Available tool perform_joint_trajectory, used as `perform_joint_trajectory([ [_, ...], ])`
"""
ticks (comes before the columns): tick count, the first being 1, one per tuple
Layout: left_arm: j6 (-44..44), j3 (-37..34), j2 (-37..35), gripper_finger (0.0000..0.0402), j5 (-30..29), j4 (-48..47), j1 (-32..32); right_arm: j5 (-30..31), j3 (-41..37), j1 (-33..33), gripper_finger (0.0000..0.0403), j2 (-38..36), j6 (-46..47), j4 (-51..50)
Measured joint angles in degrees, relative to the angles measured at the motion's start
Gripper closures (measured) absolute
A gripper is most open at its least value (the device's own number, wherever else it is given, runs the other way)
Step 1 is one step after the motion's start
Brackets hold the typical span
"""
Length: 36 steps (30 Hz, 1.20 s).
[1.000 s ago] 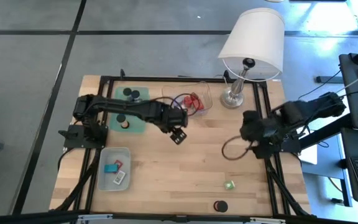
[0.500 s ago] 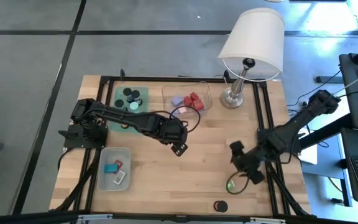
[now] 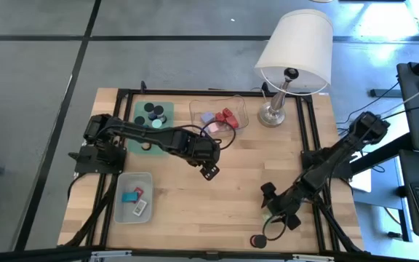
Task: Pick & Place Office items
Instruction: Put the green charger adapter into the transparent bin
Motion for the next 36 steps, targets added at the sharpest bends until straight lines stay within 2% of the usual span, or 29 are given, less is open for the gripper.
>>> perform_joint_trajectory([
  [6, 2.9, 0.0, 0.0, 0.0145, 0.1, -0.1, 0.5, 5.4, 0.2, 1.1, 0.0089, 8.2, -0.5, 1.8],
  [12, 6.2, 0.0, 0.0, 0.0145, -0.1, -0.1, 0.4, 6.9, 0.2, 2.0, 0.0103, 8.7, 1.4, 2.0],
  [16, 8.7, 0.0, 0.0, 0.0145, -0.1, -0.2, 0.4, 7.9, 0.9, 2.4, 0.0146, 8.2, 1.3, 1.0],
  [20, 11.3, 0.0, 0.0, 0.0145, -0.3, -0.2, 0.4, 7.1, 1.8, 2.4, 0.0215, 8.2, 1.5, 0.6],
  [23, 11.5, 0.0, 0.0, 0.0145, -1.9, -0.3, 0.6, 5.7, 2.6, 2.4, 0.0261, 8.2, 6.1, -0.4],
  [25, 9.1, 0.0, 0.0, 0.0145, -3.1, -1.1, 1.3, 5.0, 4.1, 2.2, 0.0258, 8.1, 9.5, -3.1],
  [29, 5.6, 0.0, 0.0, 0.0145, -3.1, -4.0, 3.7, 4.3, 8.4, 0.5, 0.0258, 6.0, 11.6, -14.8],
  [32, 6.0, 0.0, 0.0, 0.0145, -3.1, -6.5, 5.8, 9.2, 11.6, -1.1, 0.0258, 3.3, 11.3, -25.3],
  [36, 7.9, 0.0, -0.4, 0.0145, -5.3, -8.7, 8.4, 19.5, 14.6, -4.1, 0.0246, -0.5, 11.0, -36.2],
])
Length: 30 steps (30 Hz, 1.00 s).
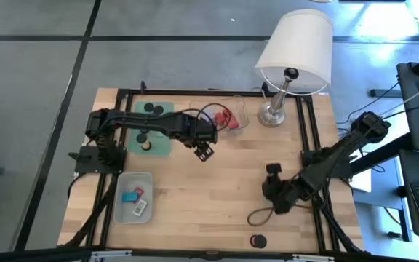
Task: Pick & Place Office items
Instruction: Put the green charger adapter into the transparent bin
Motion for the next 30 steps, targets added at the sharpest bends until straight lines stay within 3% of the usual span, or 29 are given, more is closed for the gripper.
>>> perform_joint_trajectory([
  [4, 4.0, 0.0, -1.6, 0.0145, -4.8, -1.0, 1.9, 8.3, 1.9, -5.0, 0.0227, -3.2, 0.7, -5.4],
  [12, 12.5, 0.0, -6.8, 0.0145, -12.8, -1.9, 5.8, 19.0, 7.2, -20.4, 0.0255, -7.0, -1.4, -2.6],
  [17, 16.8, 0.0, -10.9, 0.0145, -16.5, -2.1, 8.4, 19.0, 10.2, -30.7, 0.024, -7.1, -2.1, 9.9],
  [20, 18.8, 0.0, -13.4, 0.0145, -18.9, -2.3, 9.8, 14.1, 10.3, -36.3, 0.0236, -6.6, -1.7, 20.5],
  [24, 20.7, 0.0, -16.2, 0.0145, -21.7, -2.3, 11.3, 7.5, 10.4, -42.3, 0.0247, -4.1, 2.9, 30.5],
  [30, 24.0, 0.0, -18.7, 0.0145, -24.6, -2.2, 13.3, 7.0, 10.3, -47.2, 0.0249, 3.9, 12.6, 37.4],
])
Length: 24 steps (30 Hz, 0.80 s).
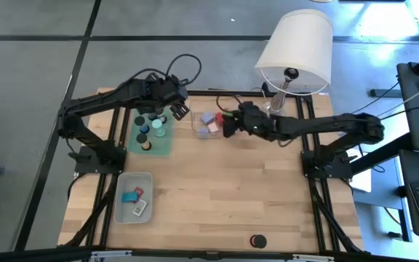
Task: Pick & Place Office items
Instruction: Put the green charger adapter into the transparent bin
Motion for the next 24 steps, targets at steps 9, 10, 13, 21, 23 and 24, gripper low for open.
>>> perform_joint_trajectory([
  [9, 3.4, 0.0, -0.4, 0.0145, -0.5, 0.0, 2.7, -3.0, 0.0, -3.7, 0.0246, 9.3, 6.1, 2.1],
  [10, 3.5, 0.0, -0.4, 0.0145, -0.5, 0.0, 2.8, -3.0, 0.0, -3.9, 0.0246, 10.2, 6.4, 2.4],
  [13, 3.5, 0.0, -0.4, 0.0145, -0.5, 0.0, 3.3, -3.0, 0.0, -4.6, 0.0246, 12.7, 7.7, 4.2],
  [21, 3.5, -0.1, -0.4, 0.0145, -0.5, 0.0, 3.9, -2.3, 0.1, -6.2, 0.0246, 15.4, 4.9, 5.7],
  [23, 3.5, -0.4, -0.4, 0.0145, -0.7, 0.3, 3.9, -1.0, 0.0, -6.6, 0.0246, 15.5, 4.4, 6.4],
  [24, 3.5, -0.5, -0.4, 0.0145, -0.7, 0.3, 3.9, -0.3, -0.1, -6.8, 0.0246, 15.6, 4.3, 6.9],
])
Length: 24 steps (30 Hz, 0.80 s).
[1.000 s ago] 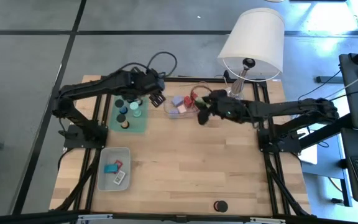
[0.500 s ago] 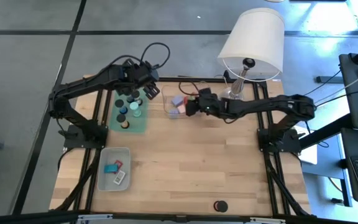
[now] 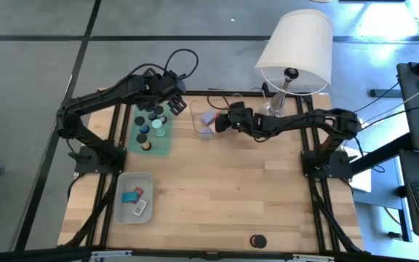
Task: Pick & Place Office items
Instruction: Put the green charger adapter into the transparent bin
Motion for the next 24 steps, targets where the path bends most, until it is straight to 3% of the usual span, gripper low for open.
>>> perform_joint_trajectory([
  [8, 0.0, 0.0, 0.3, 0.0145, -0.3, 0.2, 0.0, -3.4, 0.0, -0.6, 0.0246, 0.0, -1.0, 1.8],
  [16, 0.0, 0.0, 0.3, 0.0145, -0.3, 0.2, 0.0, -7.0, 0.0, -0.5, 0.0246, 0.0, -7.8, 12.1],
  [21, 0.0, 0.0, 0.3, 0.0145, -0.8, 1.0, 0.0, -7.7, 0.0, -1.2, 0.0246, 0.8, -10.4, 12.4],
  [24, 0.0, 0.0, 0.3, 0.0145, -1.1, 1.5, 0.1, -11.3, 1.6, -1.8, 0.0246, 2.6, -10.1, 10.5],
])
